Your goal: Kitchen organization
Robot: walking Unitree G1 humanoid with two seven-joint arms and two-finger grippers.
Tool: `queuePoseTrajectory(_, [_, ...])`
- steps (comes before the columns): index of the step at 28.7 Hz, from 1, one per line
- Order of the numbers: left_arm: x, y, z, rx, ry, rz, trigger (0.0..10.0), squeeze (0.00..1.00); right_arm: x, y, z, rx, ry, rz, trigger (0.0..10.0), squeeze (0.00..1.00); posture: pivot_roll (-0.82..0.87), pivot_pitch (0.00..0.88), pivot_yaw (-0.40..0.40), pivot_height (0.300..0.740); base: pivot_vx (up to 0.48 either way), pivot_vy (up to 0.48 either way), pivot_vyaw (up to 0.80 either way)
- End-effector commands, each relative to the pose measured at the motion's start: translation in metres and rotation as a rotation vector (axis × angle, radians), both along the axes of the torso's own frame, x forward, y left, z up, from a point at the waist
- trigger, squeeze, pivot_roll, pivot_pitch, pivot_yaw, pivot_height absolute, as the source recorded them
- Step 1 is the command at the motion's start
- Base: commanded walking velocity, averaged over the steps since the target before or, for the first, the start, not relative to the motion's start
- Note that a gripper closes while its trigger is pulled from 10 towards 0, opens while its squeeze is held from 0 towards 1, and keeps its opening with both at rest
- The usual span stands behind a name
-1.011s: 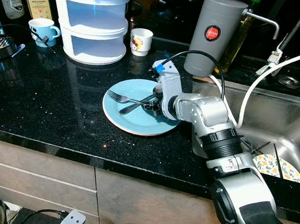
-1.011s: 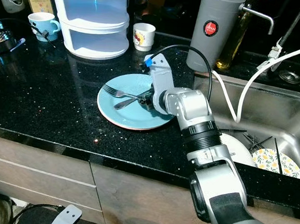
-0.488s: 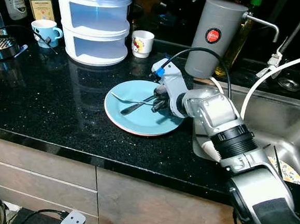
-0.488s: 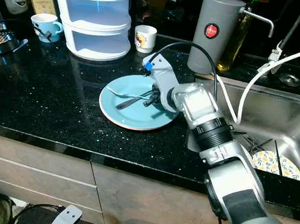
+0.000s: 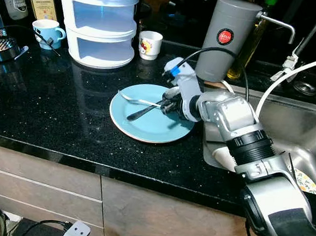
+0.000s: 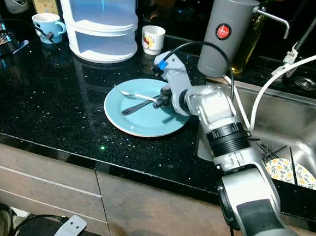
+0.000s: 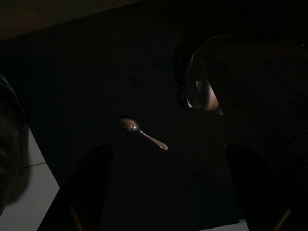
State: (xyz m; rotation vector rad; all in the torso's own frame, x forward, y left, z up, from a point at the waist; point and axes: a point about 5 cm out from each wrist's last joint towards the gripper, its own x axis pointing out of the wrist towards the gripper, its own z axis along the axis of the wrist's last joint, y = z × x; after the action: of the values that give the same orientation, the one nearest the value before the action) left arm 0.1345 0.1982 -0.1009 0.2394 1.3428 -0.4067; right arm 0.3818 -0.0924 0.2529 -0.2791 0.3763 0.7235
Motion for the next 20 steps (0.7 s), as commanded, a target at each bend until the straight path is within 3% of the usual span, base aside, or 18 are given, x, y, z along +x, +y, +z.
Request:
queuePoseTrajectory(1, [-0.008,-0.015,-0.004,-0.049,0.034,-0.019,10.0,0.0,0.002,-0.005,0.023,0.074,-0.045,0.007,0.0,0.0,-0.02,0.0,-0.106,0.74,0.0,0.0,0.0])
queuePoseTrajectory(11, [-0.008,-0.016,-0.004,-0.049,0.033,-0.02,10.0,0.0,0.002,-0.018,0.035,0.215,-0.029,-0.012,0.0,0.0,-0.02,0.0,-0.109,0.74,0.0,0.0,0.0])
queuePoseTrajectory(14, [-0.008,-0.016,-0.004,-0.048,0.033,-0.021,10.0,0.0,0.002,-0.033,0.029,0.336,-0.009,-0.061,0.0,0.0,-0.02,0.0,-0.105,0.74,0.0,0.0,0.0])
queuePoseTrajectory(17, [-0.008,-0.015,-0.004,-0.047,0.034,-0.021,10.0,0.0,-0.003,-0.033,0.023,0.328,-0.014,-0.037,0.0,0.0,-0.02,0.0,-0.098,0.74,0.0,0.0,0.0])
queuePoseTrajectory(20, [-0.008,-0.014,-0.004,-0.046,0.035,-0.024,10.0,0.0,-0.011,-0.031,0.014,0.25,-0.037,0.012,0.0,0.0,-0.02,0.0,-0.095,0.74,0.0,0.0,0.0])
